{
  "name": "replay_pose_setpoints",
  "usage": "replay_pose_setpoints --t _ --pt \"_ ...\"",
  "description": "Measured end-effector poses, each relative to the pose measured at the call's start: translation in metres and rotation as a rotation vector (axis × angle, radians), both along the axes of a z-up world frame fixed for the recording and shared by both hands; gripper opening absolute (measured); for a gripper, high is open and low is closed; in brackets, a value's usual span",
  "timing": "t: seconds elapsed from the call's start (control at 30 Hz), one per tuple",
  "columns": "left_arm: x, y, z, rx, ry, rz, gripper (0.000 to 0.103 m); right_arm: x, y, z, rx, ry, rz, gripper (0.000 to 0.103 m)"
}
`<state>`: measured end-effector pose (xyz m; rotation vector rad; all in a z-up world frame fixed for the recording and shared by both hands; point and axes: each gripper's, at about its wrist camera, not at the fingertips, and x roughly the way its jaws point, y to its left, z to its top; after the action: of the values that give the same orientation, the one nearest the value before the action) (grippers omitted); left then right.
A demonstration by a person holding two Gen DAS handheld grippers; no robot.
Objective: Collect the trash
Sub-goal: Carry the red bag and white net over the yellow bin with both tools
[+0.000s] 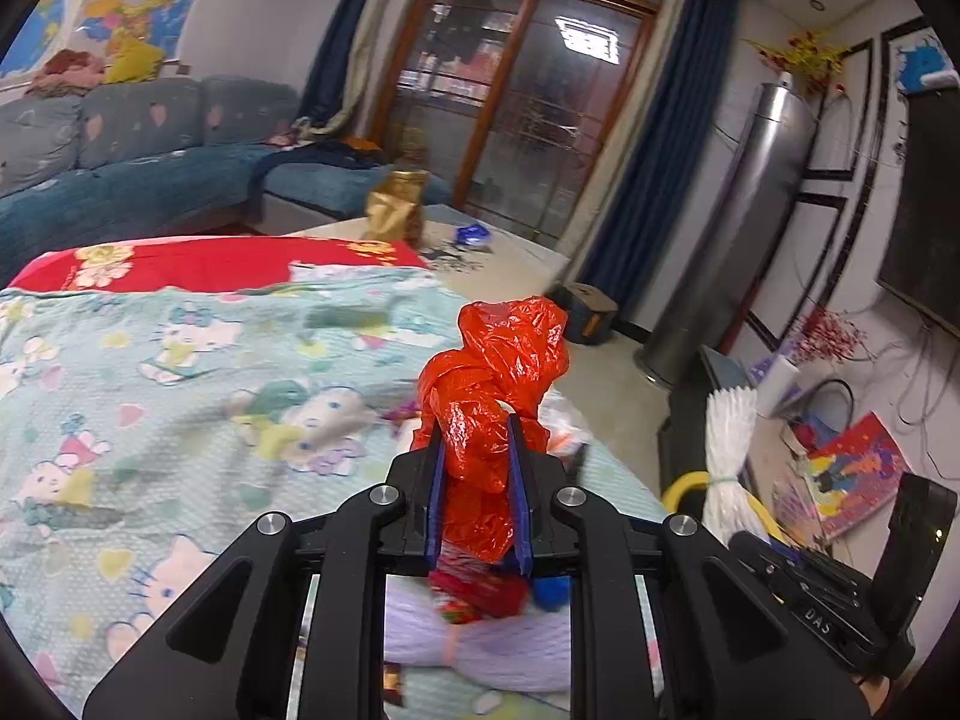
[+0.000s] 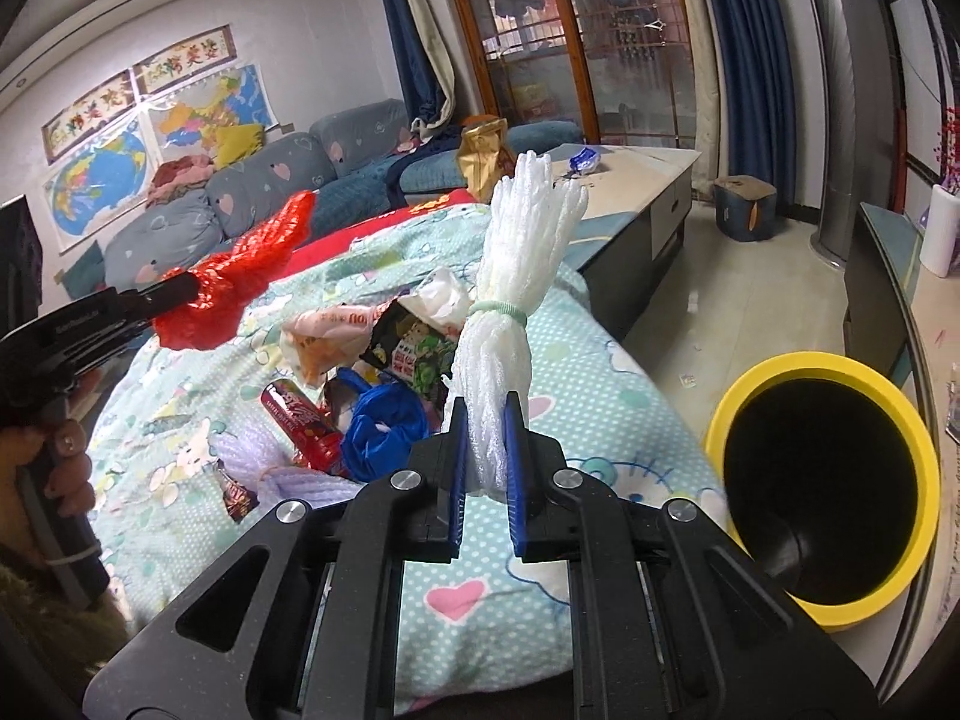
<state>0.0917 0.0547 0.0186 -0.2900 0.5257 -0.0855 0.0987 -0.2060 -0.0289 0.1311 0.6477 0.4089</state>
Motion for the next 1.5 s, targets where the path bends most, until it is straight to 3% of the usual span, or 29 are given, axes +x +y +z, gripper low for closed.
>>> replay_pose_setpoints --t 0.53,1.5 --pt "0.004 -0.060 -0.006 0.029 0.009 -0.153 0.017 -0.006 -0.043 0.003 0.005 -0.001 -0.097 0.007" --pt "0.034 -0.174 -0.027 0.120 0.055 -0.376 0.017 0.022 -0.145 -0.029 -0.015 0.094 -0.358 0.007"
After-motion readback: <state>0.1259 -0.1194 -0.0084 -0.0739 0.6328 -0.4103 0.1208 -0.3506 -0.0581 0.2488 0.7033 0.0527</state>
